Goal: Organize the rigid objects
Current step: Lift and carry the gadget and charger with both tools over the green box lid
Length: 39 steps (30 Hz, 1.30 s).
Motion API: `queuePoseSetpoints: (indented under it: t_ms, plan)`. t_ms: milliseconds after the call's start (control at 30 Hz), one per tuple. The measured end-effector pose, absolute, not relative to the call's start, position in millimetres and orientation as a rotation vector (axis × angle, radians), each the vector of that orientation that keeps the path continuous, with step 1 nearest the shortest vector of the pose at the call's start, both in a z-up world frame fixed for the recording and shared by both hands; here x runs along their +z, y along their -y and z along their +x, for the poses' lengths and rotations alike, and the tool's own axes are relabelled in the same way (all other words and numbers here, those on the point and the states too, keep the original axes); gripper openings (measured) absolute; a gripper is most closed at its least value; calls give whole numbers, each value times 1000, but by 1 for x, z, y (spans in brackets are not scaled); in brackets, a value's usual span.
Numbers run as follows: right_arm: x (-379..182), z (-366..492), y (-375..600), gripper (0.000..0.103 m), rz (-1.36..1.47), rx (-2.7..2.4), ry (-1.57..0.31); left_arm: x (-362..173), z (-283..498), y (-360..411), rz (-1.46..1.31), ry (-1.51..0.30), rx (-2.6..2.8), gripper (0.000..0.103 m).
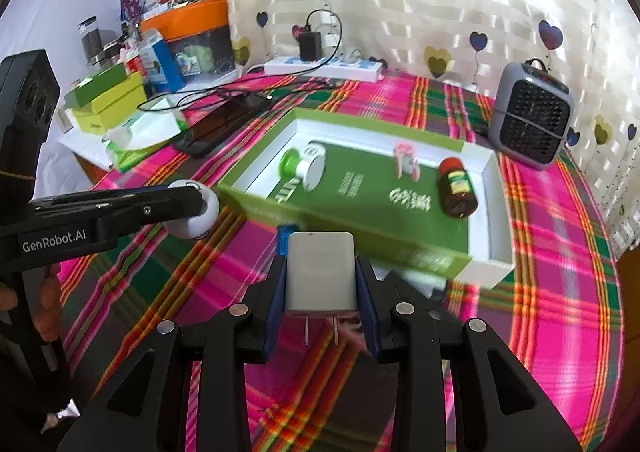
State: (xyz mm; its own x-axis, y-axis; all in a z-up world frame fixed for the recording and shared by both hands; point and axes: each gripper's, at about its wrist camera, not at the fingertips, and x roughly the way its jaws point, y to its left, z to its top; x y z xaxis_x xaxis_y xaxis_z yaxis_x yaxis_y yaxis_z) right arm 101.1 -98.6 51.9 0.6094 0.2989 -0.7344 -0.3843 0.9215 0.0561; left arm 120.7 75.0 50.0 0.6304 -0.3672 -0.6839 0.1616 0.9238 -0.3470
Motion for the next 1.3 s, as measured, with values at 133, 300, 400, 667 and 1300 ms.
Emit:
queuePoseSetpoints:
  t_ms: [133,300,400,667,1300]
  plan:
    - [58,114,104,35,-99,383,-823,54,136,-71,-255,-835,-313,31]
    - [60,132,108,35,-91,374,-824,57,159,-64,-255,-842,-322,31]
    - [60,144,110,35,-87,369,-831,57,174,-59,-248,-852,-327,31]
    - [56,173,115,35,-65,360,-847,57,213,-48,-233,-875,-338,31]
    - [35,210,110,35,-45,376,-901,36,271,-39,-220,-931,-309,31]
